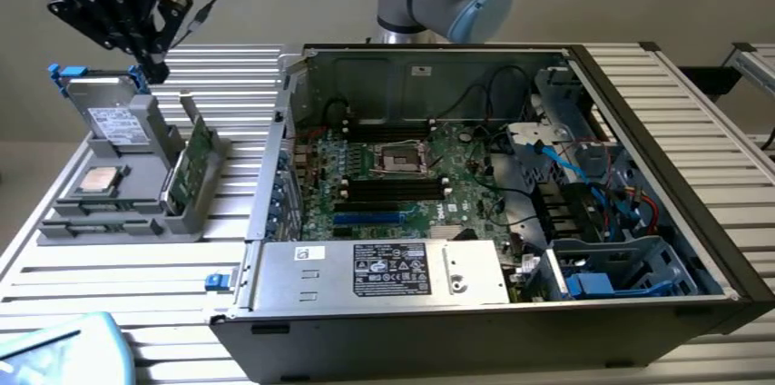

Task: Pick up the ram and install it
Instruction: 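Reach for the ram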

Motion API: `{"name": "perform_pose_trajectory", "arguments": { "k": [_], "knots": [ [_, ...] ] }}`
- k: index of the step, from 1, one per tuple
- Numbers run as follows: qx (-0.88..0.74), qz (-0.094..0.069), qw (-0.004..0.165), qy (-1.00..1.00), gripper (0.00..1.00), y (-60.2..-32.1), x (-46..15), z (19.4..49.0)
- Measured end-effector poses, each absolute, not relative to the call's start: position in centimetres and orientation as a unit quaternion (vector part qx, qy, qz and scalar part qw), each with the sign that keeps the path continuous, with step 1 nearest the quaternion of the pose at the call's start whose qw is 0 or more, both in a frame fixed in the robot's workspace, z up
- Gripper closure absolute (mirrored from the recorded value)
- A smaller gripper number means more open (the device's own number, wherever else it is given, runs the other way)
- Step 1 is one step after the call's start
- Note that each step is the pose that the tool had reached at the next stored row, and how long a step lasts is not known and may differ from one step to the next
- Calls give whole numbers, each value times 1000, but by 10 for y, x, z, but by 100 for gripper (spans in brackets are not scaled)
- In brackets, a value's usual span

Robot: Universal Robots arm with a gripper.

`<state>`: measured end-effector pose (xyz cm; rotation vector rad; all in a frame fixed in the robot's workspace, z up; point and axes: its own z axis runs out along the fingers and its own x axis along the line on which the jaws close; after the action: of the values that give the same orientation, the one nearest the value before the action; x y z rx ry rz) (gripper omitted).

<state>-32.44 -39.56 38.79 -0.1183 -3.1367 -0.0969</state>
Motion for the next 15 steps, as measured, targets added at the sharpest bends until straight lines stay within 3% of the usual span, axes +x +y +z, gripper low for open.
{"name": "perform_pose_trajectory", "arguments": {
  "k": [10, 15],
  "knots": [
    [-38, -31, 4, -999, 89, -396, -370, 384],
    [-38, -30, 20, -999, 89, -397, -386, 381]
  ]
}}
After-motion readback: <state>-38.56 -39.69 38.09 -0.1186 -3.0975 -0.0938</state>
